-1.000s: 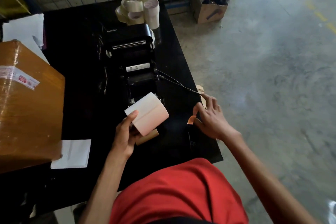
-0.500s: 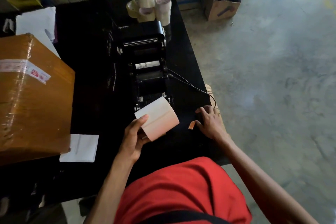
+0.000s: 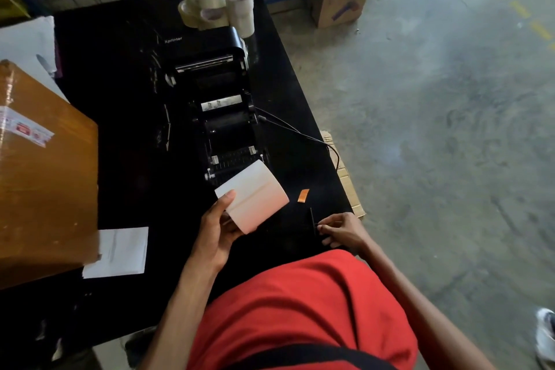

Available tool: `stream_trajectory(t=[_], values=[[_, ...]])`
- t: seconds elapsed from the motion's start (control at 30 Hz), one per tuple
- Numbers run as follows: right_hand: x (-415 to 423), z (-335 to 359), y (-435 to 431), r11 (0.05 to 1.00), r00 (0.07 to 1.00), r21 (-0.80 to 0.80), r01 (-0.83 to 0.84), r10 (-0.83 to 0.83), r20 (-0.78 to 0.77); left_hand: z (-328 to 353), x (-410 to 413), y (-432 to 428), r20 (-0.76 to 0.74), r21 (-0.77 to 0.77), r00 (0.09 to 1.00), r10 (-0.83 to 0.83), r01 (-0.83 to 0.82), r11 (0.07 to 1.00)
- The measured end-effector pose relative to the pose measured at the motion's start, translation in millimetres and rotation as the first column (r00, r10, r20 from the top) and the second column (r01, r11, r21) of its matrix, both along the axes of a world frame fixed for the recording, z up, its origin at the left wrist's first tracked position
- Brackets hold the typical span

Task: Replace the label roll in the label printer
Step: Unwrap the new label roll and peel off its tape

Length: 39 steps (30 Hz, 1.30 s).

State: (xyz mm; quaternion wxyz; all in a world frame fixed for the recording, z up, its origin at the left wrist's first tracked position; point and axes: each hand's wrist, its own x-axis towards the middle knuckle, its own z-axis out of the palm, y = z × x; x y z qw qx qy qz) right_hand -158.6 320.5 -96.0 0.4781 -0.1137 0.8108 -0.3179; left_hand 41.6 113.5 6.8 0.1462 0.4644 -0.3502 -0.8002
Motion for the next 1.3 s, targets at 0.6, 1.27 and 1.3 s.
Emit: stream_trajectory(t=[0.6, 1.27, 1.3], values=[[-30, 52, -29, 0.880, 0.937, -0.333, 0.338, -0.349, 0.028, -6, 23, -10, 0.012, 0.042, 0.999, 0.053, -0.054, 0.998], [-44, 99, -59, 0.862, 0.983, -0.504, -0.048, -0.048, -0.176, -12, 25, -19, 0.015, -0.023, 0.997, -0.075, 0.075, 0.997], [-44, 101, -61, 0.868, 0.982, -0.491, -0.079, -0.017, -0.187, -12, 25, -19, 0.019, -0.036, 0.994, -0.105, 0.105, 0.994]])
